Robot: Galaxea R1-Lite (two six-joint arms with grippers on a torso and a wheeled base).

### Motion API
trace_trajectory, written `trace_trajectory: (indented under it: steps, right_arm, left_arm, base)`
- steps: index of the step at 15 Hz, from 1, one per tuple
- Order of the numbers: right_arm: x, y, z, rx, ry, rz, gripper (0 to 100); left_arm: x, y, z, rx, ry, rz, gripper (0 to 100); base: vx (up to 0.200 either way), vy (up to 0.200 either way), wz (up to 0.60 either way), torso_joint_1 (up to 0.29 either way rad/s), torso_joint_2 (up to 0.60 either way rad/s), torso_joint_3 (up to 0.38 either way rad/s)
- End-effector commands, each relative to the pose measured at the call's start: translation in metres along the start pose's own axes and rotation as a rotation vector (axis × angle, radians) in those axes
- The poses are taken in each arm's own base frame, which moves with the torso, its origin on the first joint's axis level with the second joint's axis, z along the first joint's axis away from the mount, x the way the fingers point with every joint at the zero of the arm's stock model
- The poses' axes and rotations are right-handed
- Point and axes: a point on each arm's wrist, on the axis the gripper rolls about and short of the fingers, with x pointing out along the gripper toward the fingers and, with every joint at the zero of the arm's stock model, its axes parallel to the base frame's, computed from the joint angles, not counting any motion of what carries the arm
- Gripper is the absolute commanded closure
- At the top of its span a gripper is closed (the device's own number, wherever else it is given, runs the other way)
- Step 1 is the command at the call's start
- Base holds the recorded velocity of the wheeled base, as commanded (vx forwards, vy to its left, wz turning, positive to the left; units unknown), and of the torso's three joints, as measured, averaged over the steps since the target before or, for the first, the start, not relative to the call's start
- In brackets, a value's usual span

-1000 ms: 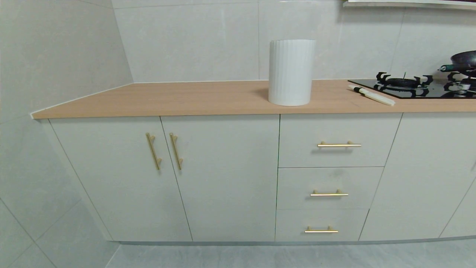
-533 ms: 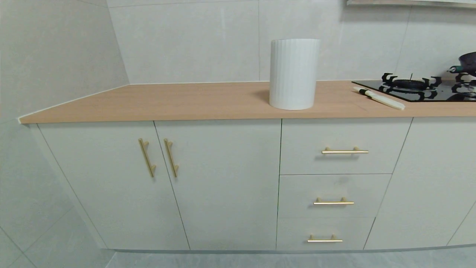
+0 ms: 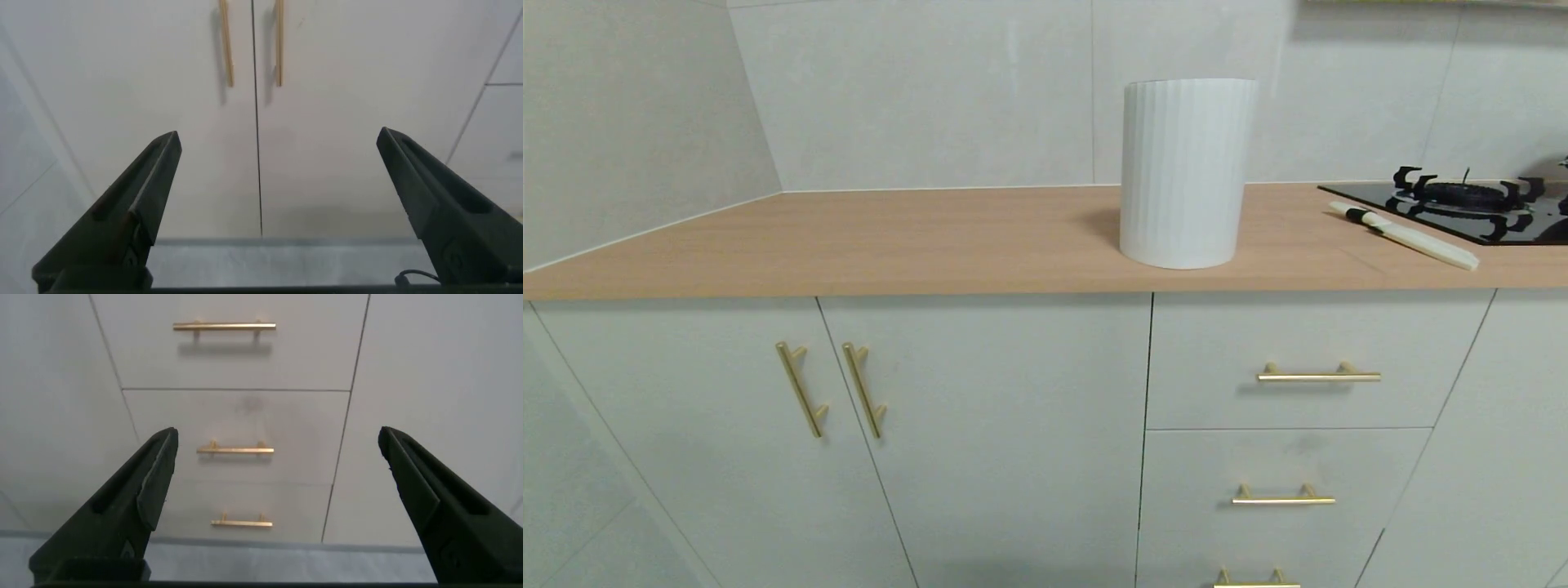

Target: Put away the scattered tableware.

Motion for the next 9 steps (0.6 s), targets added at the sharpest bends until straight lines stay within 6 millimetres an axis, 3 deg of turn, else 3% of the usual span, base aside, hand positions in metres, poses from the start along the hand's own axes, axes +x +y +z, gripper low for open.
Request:
trace_trajectory:
  steps: [1, 6, 9]
  right_arm:
    - [0.0002, 0.0000, 0.0001, 0.000, 0.002, 0.001, 0]
    - [0.0002, 0.0000, 0.0001, 0.001, 0.002, 0.001, 0]
    - [0.0002, 0.0000, 0.0001, 0.001, 0.002, 0.001, 0]
  left_arm:
    - [0.0000, 0.0000, 0.0001, 0.000, -0.001, 0.000, 0]
    - [0.0000, 0.0000, 0.0001, 0.000, -0.001, 0.000, 0]
    - [0.0000, 0.0000, 0.0001, 0.000, -0.001, 0.000, 0]
  base:
    - [0.200, 0.000, 0.00, 0.002, 0.00, 0.002]
    - [0.200, 0.000, 0.00, 0.003, 0.00, 0.000]
    - [0.000, 0.000, 0.00, 0.000, 0.00, 0.000]
